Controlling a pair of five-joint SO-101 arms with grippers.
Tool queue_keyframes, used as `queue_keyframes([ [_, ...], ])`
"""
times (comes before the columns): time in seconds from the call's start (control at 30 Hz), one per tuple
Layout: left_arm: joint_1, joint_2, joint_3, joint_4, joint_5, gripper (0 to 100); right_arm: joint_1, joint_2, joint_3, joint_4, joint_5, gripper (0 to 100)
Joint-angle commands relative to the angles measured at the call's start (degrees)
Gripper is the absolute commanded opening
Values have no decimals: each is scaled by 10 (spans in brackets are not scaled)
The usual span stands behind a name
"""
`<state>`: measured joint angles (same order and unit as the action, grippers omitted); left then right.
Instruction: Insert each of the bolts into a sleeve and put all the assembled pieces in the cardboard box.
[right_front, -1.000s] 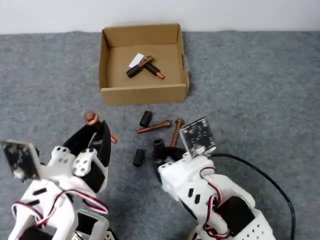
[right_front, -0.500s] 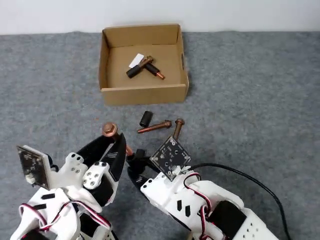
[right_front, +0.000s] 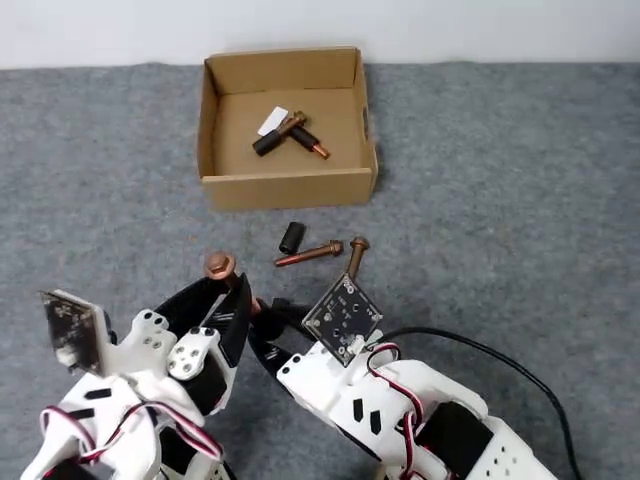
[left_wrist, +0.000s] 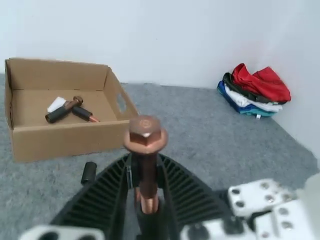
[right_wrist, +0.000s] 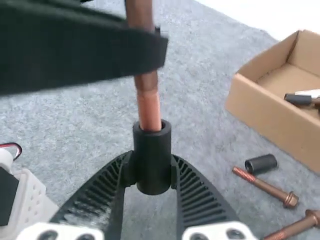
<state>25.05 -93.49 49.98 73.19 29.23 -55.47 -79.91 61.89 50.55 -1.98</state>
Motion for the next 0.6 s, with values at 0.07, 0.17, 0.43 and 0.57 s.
queue_keyframes([
  [0.07, 1, -2, 44, -1, 0, 6, -4, -7, -18, -30, 33, 8],
  [0.17, 2, 0, 50, 0, 15, 9, -4, -7, -18, -29, 33, 8],
  [0.43, -5, 2, 47, 91, 16, 234, -4, -7, -18, -29, 33, 8],
  [0.57, -41, 3, 36, 98, 12, 236, -4, -2, -14, -29, 33, 8],
])
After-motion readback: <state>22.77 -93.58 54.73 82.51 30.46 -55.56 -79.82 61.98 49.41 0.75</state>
